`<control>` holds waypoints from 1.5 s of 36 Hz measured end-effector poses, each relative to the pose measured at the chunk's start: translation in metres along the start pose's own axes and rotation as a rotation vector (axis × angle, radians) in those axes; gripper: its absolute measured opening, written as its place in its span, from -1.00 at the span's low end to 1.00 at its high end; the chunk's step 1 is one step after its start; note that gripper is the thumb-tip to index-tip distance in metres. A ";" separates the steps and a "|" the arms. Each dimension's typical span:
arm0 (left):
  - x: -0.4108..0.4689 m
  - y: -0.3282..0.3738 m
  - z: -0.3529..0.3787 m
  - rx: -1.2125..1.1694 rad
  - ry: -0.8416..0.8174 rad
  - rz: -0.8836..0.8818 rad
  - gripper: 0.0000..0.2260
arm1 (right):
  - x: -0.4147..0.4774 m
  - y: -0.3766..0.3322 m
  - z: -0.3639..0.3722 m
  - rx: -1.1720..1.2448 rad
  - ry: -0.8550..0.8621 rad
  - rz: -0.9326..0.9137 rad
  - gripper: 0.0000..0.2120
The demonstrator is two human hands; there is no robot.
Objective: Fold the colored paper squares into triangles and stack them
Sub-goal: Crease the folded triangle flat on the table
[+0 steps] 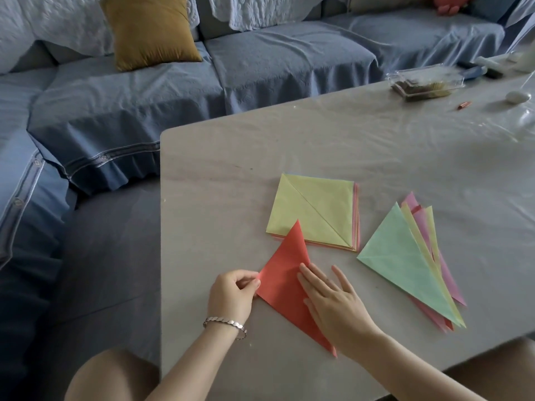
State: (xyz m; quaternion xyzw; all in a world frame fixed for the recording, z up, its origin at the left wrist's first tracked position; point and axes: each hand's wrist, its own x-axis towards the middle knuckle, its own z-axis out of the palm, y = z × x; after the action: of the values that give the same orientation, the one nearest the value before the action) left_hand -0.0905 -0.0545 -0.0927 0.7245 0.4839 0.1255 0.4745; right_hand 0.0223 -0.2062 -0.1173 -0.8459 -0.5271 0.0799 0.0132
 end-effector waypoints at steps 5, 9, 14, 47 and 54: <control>0.002 -0.001 -0.002 0.035 -0.017 0.018 -0.90 | 0.022 0.008 0.002 -0.066 0.149 0.044 -0.36; 0.002 0.000 -0.003 0.028 -0.024 0.023 -0.87 | 0.052 0.022 -0.003 -0.148 0.150 0.035 -0.63; 0.003 -0.001 -0.004 0.026 -0.022 0.018 -0.90 | 0.078 0.030 -0.020 -0.115 0.022 0.008 -0.51; 0.003 -0.004 0.000 -0.010 0.000 0.027 -0.90 | 0.031 0.048 -0.037 0.056 -0.269 -0.156 -0.03; 0.003 -0.006 0.000 -0.028 0.000 0.026 -0.90 | 0.009 0.043 -0.036 0.047 -0.368 -0.160 0.10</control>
State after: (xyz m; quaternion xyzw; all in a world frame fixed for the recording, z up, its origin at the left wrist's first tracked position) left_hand -0.0928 -0.0512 -0.0985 0.7241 0.4728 0.1382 0.4829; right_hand 0.0704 -0.2148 -0.0873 -0.7718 -0.5843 0.2444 -0.0573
